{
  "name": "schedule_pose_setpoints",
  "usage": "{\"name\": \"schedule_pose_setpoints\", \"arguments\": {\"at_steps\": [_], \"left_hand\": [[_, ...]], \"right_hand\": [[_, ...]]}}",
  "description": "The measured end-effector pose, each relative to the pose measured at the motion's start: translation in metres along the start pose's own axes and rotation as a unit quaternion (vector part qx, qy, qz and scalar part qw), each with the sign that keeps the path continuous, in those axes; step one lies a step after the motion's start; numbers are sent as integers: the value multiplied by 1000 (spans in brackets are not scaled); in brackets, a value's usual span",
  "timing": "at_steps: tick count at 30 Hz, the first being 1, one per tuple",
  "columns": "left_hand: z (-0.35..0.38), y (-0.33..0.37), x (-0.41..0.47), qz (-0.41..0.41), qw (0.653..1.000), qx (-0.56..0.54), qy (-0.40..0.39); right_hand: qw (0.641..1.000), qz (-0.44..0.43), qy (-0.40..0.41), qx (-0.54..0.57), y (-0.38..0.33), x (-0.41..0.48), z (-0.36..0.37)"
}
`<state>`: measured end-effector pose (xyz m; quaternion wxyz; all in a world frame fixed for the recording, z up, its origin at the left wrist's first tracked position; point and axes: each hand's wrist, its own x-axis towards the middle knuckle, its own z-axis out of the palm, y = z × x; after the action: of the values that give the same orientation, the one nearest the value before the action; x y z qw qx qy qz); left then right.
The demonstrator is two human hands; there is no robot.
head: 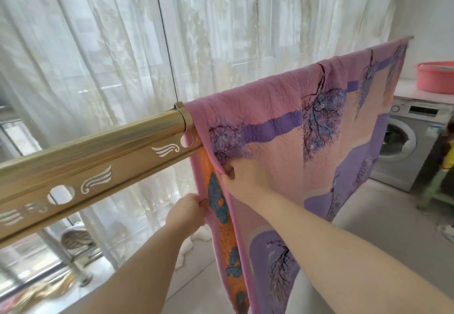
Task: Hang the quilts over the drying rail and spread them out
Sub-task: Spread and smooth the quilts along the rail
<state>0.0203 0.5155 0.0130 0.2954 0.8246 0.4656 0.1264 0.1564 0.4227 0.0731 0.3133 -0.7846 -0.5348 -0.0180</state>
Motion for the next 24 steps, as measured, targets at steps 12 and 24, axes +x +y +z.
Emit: {"name": "schedule_pose_setpoints", "arguments": {"at_steps": [12, 24], "left_hand": [[4, -61, -5, -41, 995, -12, -87], [-25, -66, -9, -61, 995, 16, -76]], "right_hand": [[997, -65, 19, 32, -59, 16, 14], [994, -89, -20, 65, -58, 22, 22]]}}
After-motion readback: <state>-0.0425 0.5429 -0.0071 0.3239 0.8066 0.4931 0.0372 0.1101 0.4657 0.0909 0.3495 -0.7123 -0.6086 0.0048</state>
